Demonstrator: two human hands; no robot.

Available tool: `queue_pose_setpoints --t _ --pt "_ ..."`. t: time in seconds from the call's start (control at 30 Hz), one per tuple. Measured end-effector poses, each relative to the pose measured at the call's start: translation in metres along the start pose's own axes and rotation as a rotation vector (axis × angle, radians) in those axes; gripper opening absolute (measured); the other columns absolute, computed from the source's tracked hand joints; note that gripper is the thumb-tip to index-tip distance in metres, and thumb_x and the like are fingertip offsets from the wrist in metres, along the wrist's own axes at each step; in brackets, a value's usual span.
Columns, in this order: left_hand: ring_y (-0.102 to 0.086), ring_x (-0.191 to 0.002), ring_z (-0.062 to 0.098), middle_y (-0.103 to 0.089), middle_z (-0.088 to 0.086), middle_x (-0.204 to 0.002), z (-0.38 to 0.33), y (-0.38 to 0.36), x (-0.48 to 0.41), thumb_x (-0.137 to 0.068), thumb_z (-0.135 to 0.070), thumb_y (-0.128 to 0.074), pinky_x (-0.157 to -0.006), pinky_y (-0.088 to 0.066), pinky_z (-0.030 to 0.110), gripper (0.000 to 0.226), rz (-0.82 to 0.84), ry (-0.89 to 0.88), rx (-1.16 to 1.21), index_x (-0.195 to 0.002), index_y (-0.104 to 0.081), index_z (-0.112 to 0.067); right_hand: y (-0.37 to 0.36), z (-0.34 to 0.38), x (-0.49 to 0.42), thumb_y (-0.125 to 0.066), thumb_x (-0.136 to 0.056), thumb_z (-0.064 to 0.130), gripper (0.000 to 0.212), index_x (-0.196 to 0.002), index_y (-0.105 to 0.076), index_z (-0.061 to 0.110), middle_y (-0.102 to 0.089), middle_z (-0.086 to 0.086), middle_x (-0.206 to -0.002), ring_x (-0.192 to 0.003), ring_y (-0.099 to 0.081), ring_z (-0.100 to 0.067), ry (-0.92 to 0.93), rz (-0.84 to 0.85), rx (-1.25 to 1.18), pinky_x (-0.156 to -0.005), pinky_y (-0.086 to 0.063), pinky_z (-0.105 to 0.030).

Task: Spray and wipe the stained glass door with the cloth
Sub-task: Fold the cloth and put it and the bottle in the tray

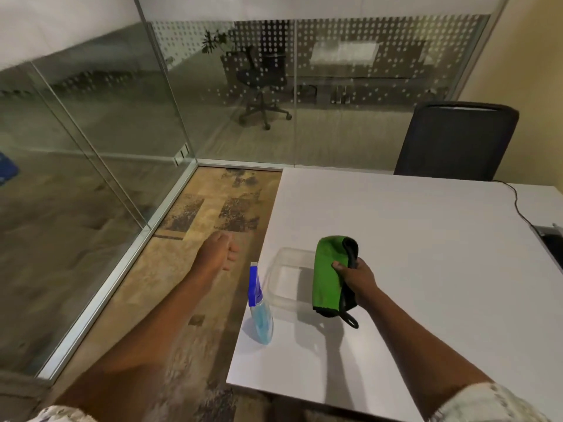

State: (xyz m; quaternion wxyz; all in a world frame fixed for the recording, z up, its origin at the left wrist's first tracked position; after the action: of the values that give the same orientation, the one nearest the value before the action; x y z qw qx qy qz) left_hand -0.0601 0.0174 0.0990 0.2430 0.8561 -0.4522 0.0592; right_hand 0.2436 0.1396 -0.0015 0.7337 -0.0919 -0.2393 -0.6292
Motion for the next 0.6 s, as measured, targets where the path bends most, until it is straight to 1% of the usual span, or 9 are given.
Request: queue_pose_setpoints --t 0.1,0.13,0.2,0.23,0.3,0.37,0.43,0.5,0.6 --pt "-0.057 -0.077 0.020 -0.064 0.017 -0.106 0.043 0.002 0.011 -0.104 -0.009 -0.038 -0.062 -0.043 0.028 0.031 -0.025 0.075 -0.090 -0.129 -0.057 -0.010 -0.002 -0.004 -0.010 -0.076 -0.091 0.026 0.042 -0.125 -0.060 0.008 -0.069 -0.017 -0.120 -0.111 -0.066 -0.036 -0.018 0.001 0.144 -0.100 -0.055 -0.051" --pt "-0.060 -0.083 0.022 -0.064 0.017 -0.112 0.057 0.001 0.015 -0.104 -0.006 -0.040 -0.063 -0.048 0.030 0.033 -0.027 0.083 -0.134 -0.132 -0.056 -0.009 -0.001 -0.005 -0.013 -0.074 -0.092 0.029 0.043 -0.125 -0.058 0.007 -0.068 -0.017 -0.120 -0.111 -0.065 -0.036 -0.014 -0.002 0.234 -0.098 -0.055 -0.047" --pt "-0.066 -0.107 0.032 -0.063 0.016 -0.128 0.081 -0.003 0.024 -0.103 -0.006 -0.047 -0.084 -0.057 0.040 0.035 -0.006 0.081 -0.273 -0.138 -0.054 -0.008 0.001 -0.009 -0.017 -0.071 -0.094 0.034 0.049 -0.129 -0.051 0.005 -0.065 -0.017 -0.123 -0.114 -0.063 -0.036 -0.001 -0.028 0.438 -0.090 -0.053 -0.040" --pt "-0.065 -0.116 0.035 -0.062 0.016 -0.131 0.091 -0.006 0.029 -0.102 -0.007 -0.051 -0.095 -0.055 0.043 0.037 0.012 0.080 -0.331 -0.139 -0.053 -0.008 0.001 -0.009 -0.018 -0.069 -0.094 0.035 0.053 -0.132 -0.048 0.005 -0.064 -0.018 -0.124 -0.114 -0.062 -0.038 0.001 -0.059 0.502 -0.087 -0.051 -0.039" --pt "-0.063 -0.122 0.032 -0.062 0.015 -0.135 0.110 -0.013 0.036 -0.099 -0.009 -0.058 -0.103 -0.053 0.042 0.042 0.064 0.069 -0.424 -0.141 -0.052 -0.011 -0.003 -0.010 -0.014 -0.069 -0.093 0.037 0.061 -0.138 -0.040 0.007 -0.060 -0.019 -0.127 -0.114 -0.061 -0.041 0.025 -0.154 0.560 -0.087 -0.053 -0.044" --pt "-0.059 -0.128 0.029 -0.058 0.013 -0.140 0.124 -0.022 0.042 -0.096 -0.014 -0.066 -0.109 -0.050 0.042 0.057 0.177 0.060 -0.512 -0.149 -0.044 -0.016 -0.009 -0.009 -0.006 -0.070 -0.088 0.043 0.077 -0.148 -0.034 0.011 -0.053 -0.020 -0.131 -0.119 -0.055 -0.042 0.130 -0.281 0.688 -0.093 -0.051 -0.050" --pt "-0.053 -0.135 0.024 -0.052 0.002 -0.144 0.134 -0.029 0.046 -0.087 -0.027 -0.075 -0.111 -0.049 0.036 0.078 0.287 0.022 -0.576 -0.153 -0.034 -0.029 -0.019 -0.009 0.004 -0.071 -0.084 0.049 0.089 -0.155 -0.031 0.014 -0.045 -0.019 -0.143 -0.128 -0.048 -0.041 0.314 -0.364 0.913 -0.101 -0.043 -0.053" --pt "-0.049 -0.138 0.017 -0.048 -0.011 -0.144 0.141 -0.036 0.048 -0.072 -0.051 -0.077 -0.110 -0.046 0.030 0.092 0.362 -0.048 -0.559 -0.151 -0.029 -0.042 -0.026 -0.015 0.011 -0.068 -0.083 0.053 0.088 -0.155 -0.035 0.015 -0.035 -0.020 -0.157 -0.138 -0.040 -0.041 0.451 -0.362 1.095 -0.110 -0.034 -0.055" --pt "-0.045 -0.144 0.017 -0.044 -0.008 -0.155 0.154 -0.049 0.045 -0.060 -0.076 -0.082 -0.120 -0.041 0.044 0.118 0.344 -0.066 -0.399 -0.155 -0.030 -0.028 -0.033 -0.034 0.017 -0.062 -0.086 0.056 0.080 -0.154 -0.042 0.018 -0.025 -0.023 -0.164 -0.145 -0.030 -0.048 0.542 -0.292 1.285 -0.116 -0.022 -0.064"
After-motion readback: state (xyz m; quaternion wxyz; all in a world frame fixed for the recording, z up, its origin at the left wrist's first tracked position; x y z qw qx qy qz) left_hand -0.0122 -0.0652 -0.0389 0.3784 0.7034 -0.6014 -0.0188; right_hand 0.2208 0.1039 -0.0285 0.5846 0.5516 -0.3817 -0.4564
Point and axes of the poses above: each hand's wrist, its own x-axis away from the middle knuckle, its own y-axis out of the back of the hand, z = x × y, the point moved 3 cm from there along -x, towards the middle knuckle
